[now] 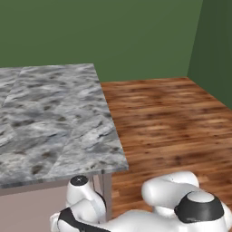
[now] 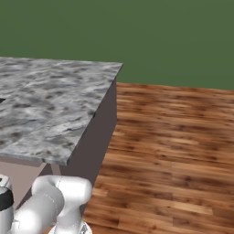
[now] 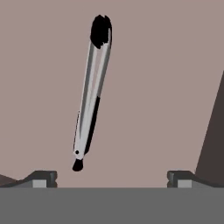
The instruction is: Take the tongs from the drawer on the left and place them on the dining counter next to the tray containing the kebab skewer.
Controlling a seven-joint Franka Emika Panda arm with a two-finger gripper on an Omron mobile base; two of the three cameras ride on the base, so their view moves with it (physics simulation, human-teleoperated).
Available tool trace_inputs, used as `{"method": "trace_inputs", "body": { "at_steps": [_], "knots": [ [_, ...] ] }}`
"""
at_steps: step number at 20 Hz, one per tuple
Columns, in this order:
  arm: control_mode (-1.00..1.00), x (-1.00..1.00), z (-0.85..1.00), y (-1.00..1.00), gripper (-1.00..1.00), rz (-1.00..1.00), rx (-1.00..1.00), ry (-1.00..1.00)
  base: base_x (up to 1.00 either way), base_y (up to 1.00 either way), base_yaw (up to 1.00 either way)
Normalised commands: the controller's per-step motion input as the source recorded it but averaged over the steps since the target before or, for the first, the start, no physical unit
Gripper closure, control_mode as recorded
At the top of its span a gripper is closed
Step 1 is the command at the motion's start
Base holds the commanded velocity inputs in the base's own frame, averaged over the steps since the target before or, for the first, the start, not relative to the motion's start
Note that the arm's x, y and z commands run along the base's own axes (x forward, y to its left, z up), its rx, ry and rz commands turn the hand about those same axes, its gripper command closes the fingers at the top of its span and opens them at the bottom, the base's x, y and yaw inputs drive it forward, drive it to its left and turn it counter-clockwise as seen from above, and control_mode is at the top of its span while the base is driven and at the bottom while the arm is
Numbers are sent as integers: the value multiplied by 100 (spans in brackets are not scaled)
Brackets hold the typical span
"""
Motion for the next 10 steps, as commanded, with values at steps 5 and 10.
{"method": "trace_inputs", "body": {
  "at_steps": [5, 10],
  "knots": [
    [-100, 12, -25, 20, -100, 0, 0, -2, 0, 0, 0],
    [-100, 12, -22, 21, -100, 0, 0, -5, 0, 0, 0]
  ]
}}
